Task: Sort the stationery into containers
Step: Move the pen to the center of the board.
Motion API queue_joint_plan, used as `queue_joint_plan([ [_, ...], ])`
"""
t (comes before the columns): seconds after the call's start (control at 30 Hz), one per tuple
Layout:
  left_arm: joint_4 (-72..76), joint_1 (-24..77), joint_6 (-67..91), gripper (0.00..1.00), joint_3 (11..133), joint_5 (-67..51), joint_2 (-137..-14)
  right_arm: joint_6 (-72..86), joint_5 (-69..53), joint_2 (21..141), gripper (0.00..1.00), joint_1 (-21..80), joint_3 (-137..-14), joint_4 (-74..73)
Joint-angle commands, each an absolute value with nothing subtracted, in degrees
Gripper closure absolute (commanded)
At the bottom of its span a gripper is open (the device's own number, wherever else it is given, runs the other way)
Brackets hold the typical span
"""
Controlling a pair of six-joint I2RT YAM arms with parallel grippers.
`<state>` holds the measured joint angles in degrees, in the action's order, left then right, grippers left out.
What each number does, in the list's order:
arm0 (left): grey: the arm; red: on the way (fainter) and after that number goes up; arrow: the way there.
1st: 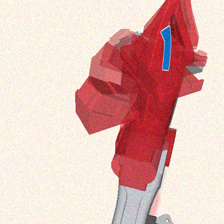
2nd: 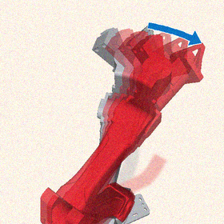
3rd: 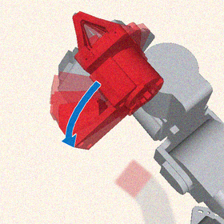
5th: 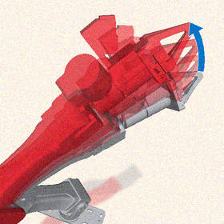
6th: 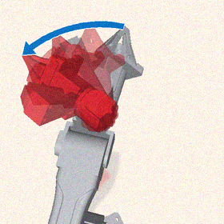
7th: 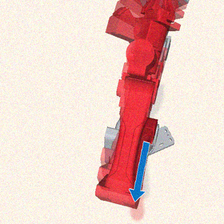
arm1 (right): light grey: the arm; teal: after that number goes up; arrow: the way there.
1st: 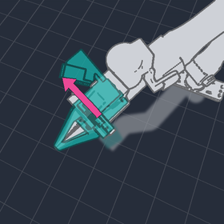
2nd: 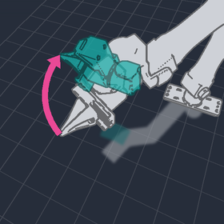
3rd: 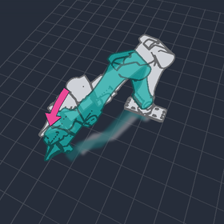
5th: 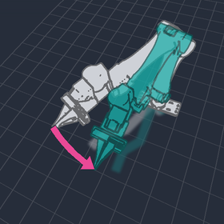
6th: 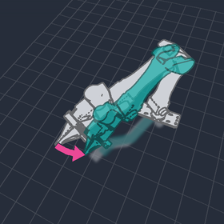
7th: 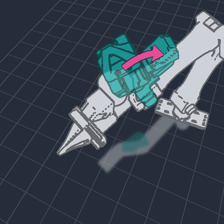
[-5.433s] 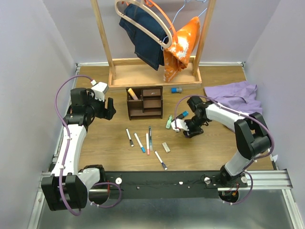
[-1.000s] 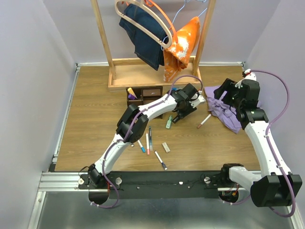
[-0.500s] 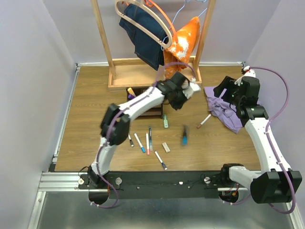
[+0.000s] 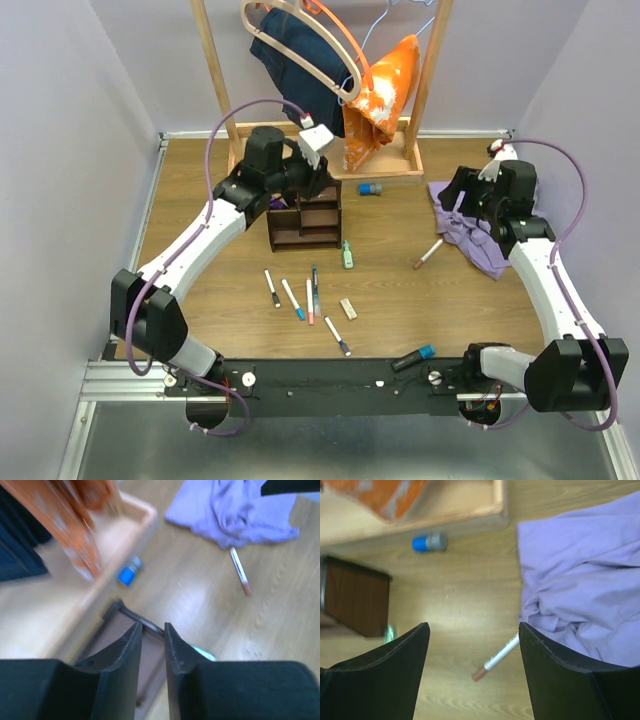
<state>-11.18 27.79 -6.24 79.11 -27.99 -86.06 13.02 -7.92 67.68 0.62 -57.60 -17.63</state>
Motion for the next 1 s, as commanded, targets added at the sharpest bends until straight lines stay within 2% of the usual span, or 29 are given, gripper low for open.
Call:
queue_joint_plan([
  [0.0,-11.3,28.1,-9.5,0.59,73.2,-27.9,-81.7,-7.2,-22.0,63.8,0.2,0.3,-55.1,-23.0],
  [0.1,-11.2,28.1,-11.5,0.51,71.2,-24.0,-78.3,-18.3,-25.6,60.8,0.16,0.3,-57.6,-28.4],
  [0.13,-11.3,28.1,-11.6,0.46,70.7,-22.6,-77.6,-24.1,-35.7,60.6,0.16,0.3,-59.6,-32.1],
  [0.17,-11.7,28.0,-11.6,0.42,70.4,-19.9,-77.0,-38.7,-39.8,60.7,0.17,0.3,-61.1,-37.6],
  [0.2,-12.4,27.9,-11.9,0.4,70.4,-19.2,-76.1,-45.5,-42.7,62.2,0.17,0.3,-62.5,-50.5],
  [0.23,-13.9,27.7,-12.0,0.38,70.5,-18.8,-75.9,-51.5,-44.2,63.4,0.17,0.3,-63.8,-56.6],
  [0.27,-14.7,27.6,-12.5,0.35,70.3,-18.2,-75.5,-64.4,-44.8,64.8,0.17,0.3,-65.5,-62.7],
  [0.3,-15.3,27.4,-12.7,0.32,70.1,-18.2,-74.9,-71.5,-44.1,66.5,0.17,0.3,-65.7,-74.1],
  [0.33,-16.9,27.3,-12.9,0.29,69.7,-18.2,-74.5,-77.4,-42.6,68.5,0.17,0.4,-65.1,-78.0],
  [0.47,-19.7,27.2,-13.4,0.25,68.6,-18.7,-73.5,-93.3,-34.2,63.8,0.14,0.7,-55.7,-75.9],
  [0.67,-23.3,27.2,-13.5,0.18,68.0,-18.7,-71.5,-101.0,-31.7,54.8,0.13,8.2,-42.4,-70.9],
  [0.73,-24.6,27.2,-13.6,0.11,68.0,-18.0,-71.1,-99.2,-31.3,55.2,0.13,11.5,-40.5,-70.2],
  [0.97,-25.4,27.1,-14.6,0.11,67.3,-16.6,-70.6,-91.2,-31.5,61.3,0.15,20.8,-40.2,-66.6],
])
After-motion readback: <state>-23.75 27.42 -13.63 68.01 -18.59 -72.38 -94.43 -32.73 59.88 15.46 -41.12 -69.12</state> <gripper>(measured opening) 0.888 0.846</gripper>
